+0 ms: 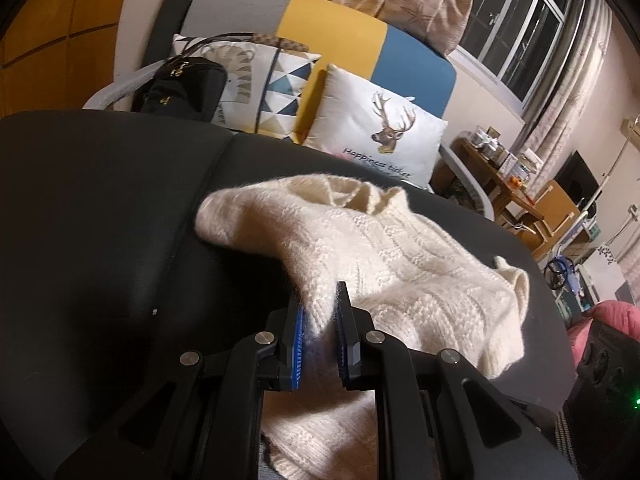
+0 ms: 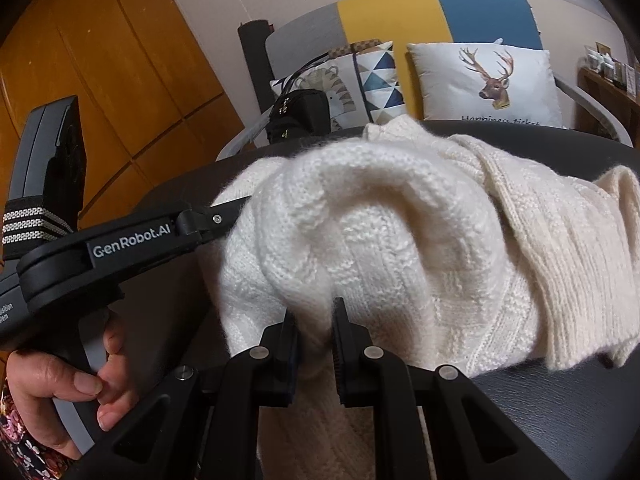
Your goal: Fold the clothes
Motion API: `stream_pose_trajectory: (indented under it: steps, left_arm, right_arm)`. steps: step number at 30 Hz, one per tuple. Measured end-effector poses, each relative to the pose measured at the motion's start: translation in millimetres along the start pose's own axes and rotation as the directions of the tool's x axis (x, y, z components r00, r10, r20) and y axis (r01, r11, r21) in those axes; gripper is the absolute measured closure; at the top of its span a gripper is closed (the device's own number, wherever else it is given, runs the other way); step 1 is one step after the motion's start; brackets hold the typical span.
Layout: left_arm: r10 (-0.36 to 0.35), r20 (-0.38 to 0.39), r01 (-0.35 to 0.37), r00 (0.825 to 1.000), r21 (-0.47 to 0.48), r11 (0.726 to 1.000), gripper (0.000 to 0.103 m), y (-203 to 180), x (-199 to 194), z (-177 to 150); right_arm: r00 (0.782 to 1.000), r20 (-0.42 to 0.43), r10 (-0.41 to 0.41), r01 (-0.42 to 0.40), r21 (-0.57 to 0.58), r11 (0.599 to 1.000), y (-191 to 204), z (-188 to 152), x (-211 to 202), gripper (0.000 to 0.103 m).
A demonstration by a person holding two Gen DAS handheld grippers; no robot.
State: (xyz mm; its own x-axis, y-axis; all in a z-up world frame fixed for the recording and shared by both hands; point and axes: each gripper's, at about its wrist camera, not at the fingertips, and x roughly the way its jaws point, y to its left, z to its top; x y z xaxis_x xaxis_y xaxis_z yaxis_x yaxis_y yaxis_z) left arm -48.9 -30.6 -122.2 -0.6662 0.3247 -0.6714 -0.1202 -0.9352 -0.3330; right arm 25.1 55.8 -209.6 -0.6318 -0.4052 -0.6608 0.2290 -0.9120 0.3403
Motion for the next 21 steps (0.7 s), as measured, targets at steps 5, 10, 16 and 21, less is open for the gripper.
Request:
stream_pose_trajectory:
  steps: [5, 10, 16, 21]
  left_arm:
    - [0.047, -0.015, -0.047, 0.999, -0.014, 0.999, 0.089, 19.2, 7.4, -3.6]
    - [0.136, -0.042, -0.135, 0.990, 0.014, 0.991, 0.089, 38.1, 21.2, -0.7]
    - [0.199, -0.078, -0.197, 0.977, 0.036, 0.980, 0.088, 54.9, 40.2, 0.7]
    - [0.211, -0.063, -0.210, 0.975, 0.017, 0.978, 0.085, 65.3, 44.7, -2.6]
  right_arm:
    - [1.000, -0.021, 0.015, -0.016, -0.018, 1.000, 7.1, 4.7, 14.2, 0.090]
    - [0.997, -0.046, 0.068, -0.070, -0.022, 0.997, 15.6, 6.9, 29.8, 0.090]
    - [0.995, -0.073, 0.074, -0.079, -0.070, 0.994, 30.9, 5.0, 52.6, 0.091]
    - [0.997, -0.067, 0.048, -0.057, -0.140, 0.988, 43.3, 6.1, 66.5, 0.091]
